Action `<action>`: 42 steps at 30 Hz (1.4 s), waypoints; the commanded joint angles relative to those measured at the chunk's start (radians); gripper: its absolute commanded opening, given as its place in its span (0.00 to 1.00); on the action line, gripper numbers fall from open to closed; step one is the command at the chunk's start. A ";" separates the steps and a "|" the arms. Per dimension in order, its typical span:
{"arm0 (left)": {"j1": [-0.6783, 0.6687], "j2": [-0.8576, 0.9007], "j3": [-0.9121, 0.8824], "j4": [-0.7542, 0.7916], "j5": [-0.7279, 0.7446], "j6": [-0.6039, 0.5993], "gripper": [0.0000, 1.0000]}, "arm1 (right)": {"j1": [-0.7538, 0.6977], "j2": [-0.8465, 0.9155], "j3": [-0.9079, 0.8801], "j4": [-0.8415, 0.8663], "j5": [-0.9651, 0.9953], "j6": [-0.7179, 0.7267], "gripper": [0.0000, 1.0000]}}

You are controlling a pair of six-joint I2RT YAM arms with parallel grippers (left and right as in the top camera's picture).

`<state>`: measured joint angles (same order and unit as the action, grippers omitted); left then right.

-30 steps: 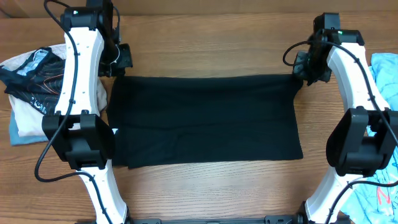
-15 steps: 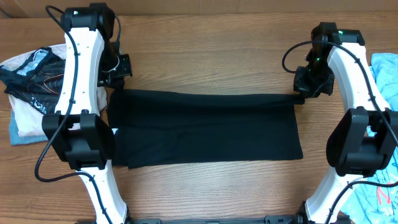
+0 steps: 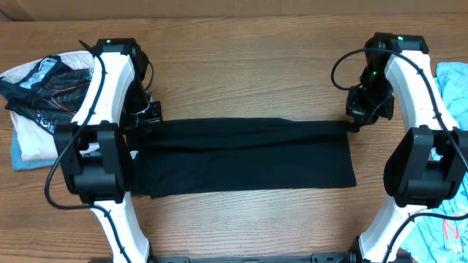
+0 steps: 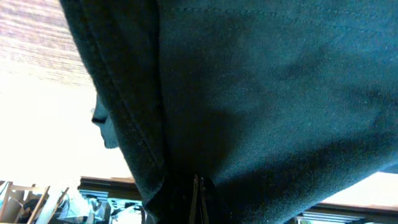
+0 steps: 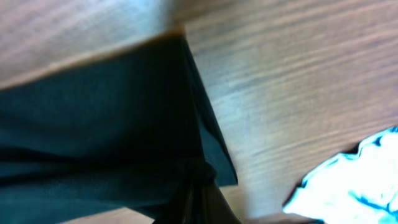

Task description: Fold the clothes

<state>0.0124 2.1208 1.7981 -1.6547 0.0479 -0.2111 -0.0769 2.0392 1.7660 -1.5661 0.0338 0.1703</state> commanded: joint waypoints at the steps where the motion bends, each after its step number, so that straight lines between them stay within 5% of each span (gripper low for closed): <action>1: -0.010 -0.113 -0.060 0.016 -0.003 -0.014 0.04 | -0.005 -0.046 -0.040 -0.007 0.017 0.014 0.04; 18: -0.023 -0.160 -0.383 0.203 0.048 -0.029 0.04 | -0.004 -0.046 -0.245 0.043 0.018 0.013 0.04; 42: -0.021 -0.159 -0.454 0.282 -0.209 -0.138 0.04 | -0.004 -0.046 -0.262 -0.043 0.027 0.015 0.07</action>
<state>-0.0010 1.9720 1.3487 -1.3808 -0.0959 -0.3031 -0.0769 2.0335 1.5108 -1.5974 0.0414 0.1799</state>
